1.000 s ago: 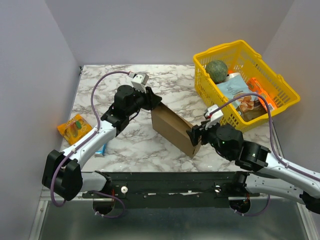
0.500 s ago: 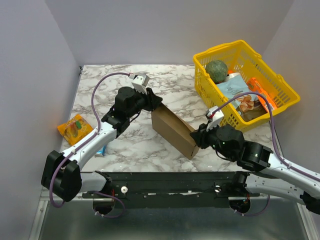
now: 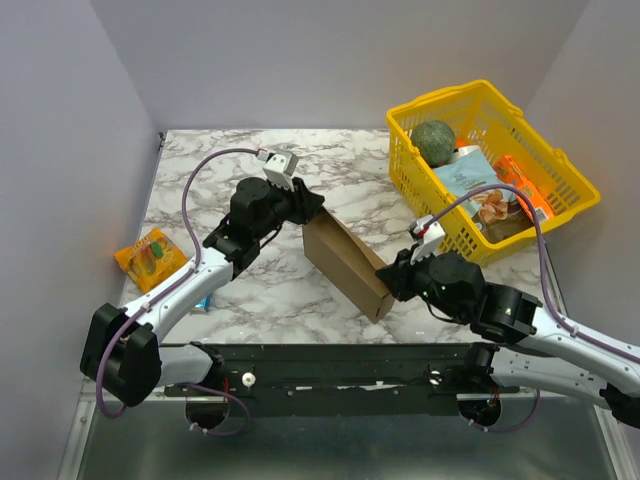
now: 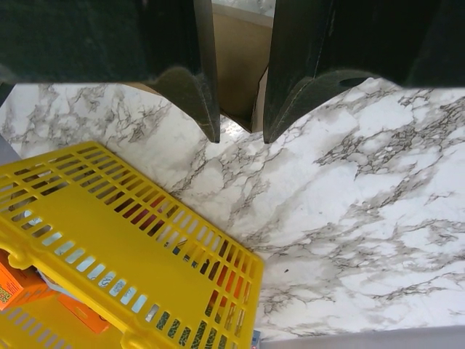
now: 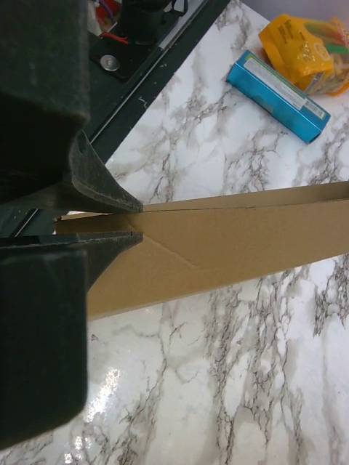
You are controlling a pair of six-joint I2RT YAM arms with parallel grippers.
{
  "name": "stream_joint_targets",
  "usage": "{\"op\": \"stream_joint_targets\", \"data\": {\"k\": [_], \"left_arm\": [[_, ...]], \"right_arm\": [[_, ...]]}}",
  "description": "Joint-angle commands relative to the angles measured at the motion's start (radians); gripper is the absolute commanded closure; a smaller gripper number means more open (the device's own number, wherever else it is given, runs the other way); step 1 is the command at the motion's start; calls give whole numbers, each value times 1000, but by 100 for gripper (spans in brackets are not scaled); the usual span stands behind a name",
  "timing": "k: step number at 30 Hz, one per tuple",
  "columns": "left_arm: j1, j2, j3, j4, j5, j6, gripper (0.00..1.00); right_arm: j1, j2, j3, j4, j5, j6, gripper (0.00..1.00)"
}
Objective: Fold the paper box
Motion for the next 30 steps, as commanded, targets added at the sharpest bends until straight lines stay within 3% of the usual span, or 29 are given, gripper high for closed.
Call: {"op": "stream_joint_targets", "data": {"k": [1, 30], "left_arm": [[-5, 38, -99, -230, -63, 39, 63], [-8, -22, -274, -143, -149, 13, 63]], "right_arm": [[11, 44, -53, -98, -31, 36, 79], [70, 148, -147, -283, 62, 291, 75]]}}
